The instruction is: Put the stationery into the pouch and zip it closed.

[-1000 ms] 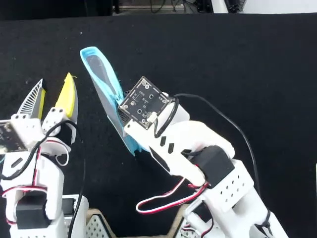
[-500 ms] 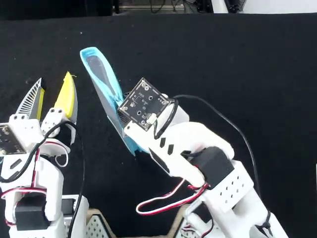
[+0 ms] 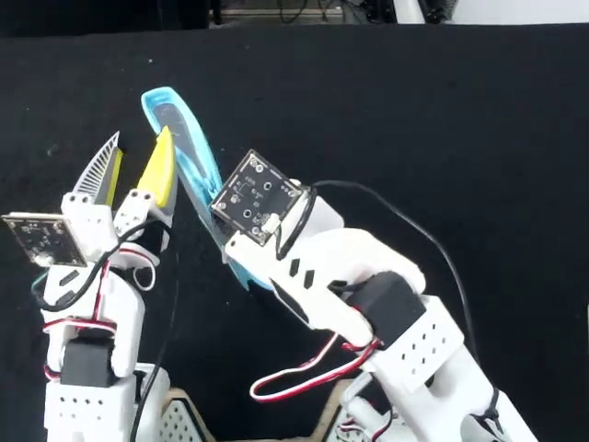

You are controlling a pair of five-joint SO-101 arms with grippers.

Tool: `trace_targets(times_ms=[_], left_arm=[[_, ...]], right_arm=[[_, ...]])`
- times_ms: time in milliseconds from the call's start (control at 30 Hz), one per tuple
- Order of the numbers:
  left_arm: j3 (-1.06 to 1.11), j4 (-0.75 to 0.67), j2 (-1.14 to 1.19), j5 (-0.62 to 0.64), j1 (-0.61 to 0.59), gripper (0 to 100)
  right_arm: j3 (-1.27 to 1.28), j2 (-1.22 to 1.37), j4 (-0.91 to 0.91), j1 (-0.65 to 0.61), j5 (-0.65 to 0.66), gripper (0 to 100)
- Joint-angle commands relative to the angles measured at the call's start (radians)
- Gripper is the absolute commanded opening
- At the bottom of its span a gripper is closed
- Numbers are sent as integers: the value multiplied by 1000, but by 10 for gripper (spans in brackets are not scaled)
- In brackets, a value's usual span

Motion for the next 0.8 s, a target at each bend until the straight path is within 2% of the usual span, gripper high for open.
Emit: trace_targets(times_ms=[0,133,567,767], left_arm=[[-71,74,-5,9,-4,205],[-113,189,-5,11,-24,205],[-116,370,-6,3,-25,205],[-268,516,-6,2,-25,205]], right_arm=[[7,8,-11,-3,2,11],[44,5,-18,-6,2,11],[36,5,-18,-9,2,11],[28,8,-18,-9,0,11]])
